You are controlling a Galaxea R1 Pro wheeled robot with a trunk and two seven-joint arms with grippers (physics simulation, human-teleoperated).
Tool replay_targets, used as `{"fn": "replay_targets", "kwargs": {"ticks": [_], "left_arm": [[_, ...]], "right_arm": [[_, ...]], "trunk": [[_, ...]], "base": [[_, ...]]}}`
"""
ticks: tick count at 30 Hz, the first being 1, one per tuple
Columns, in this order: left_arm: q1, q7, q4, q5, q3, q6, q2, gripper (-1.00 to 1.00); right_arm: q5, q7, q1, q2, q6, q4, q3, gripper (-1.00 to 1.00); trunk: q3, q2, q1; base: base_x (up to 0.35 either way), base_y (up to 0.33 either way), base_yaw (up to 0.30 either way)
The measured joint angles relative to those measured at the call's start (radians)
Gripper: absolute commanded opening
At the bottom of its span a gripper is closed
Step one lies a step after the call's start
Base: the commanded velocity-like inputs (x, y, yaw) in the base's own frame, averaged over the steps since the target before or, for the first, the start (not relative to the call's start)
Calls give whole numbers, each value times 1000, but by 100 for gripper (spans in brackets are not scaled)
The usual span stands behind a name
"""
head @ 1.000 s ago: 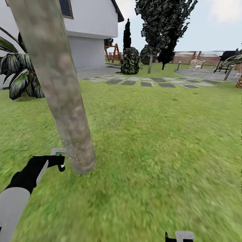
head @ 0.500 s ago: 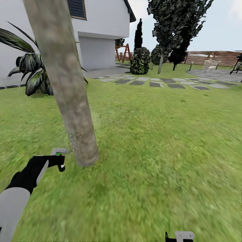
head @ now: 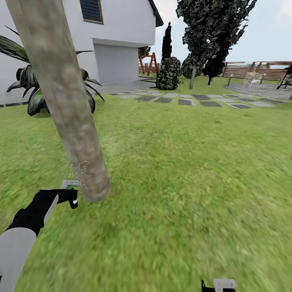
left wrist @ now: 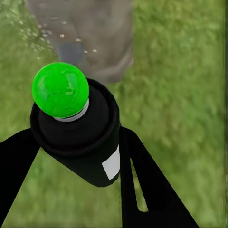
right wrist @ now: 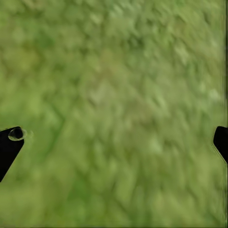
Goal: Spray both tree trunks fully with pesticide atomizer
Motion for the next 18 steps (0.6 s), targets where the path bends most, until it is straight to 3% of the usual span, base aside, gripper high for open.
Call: {"fn": "replay_targets", "kwargs": {"ticks": [6, 14, 18], "left_arm": [[0, 1, 0, 0, -1, 0, 1, -100], [1, 3, 0, -1, -2, 4, 1, -100], [2, 56, 10, -1, -3, 4, 3, -100]], "right_arm": [[0, 0, 0, 0, 0, 0, 0, 100], [0, 0, 0, 1, 0, 0, 1, 100], [1, 0, 0, 2, 0, 1, 2, 100]], "trunk": [[0, 0, 0], [0, 0, 0], [0, 0, 0]], "base": [[0, -271, 37], [0, -271, 265], [0, -271, 151]]}}
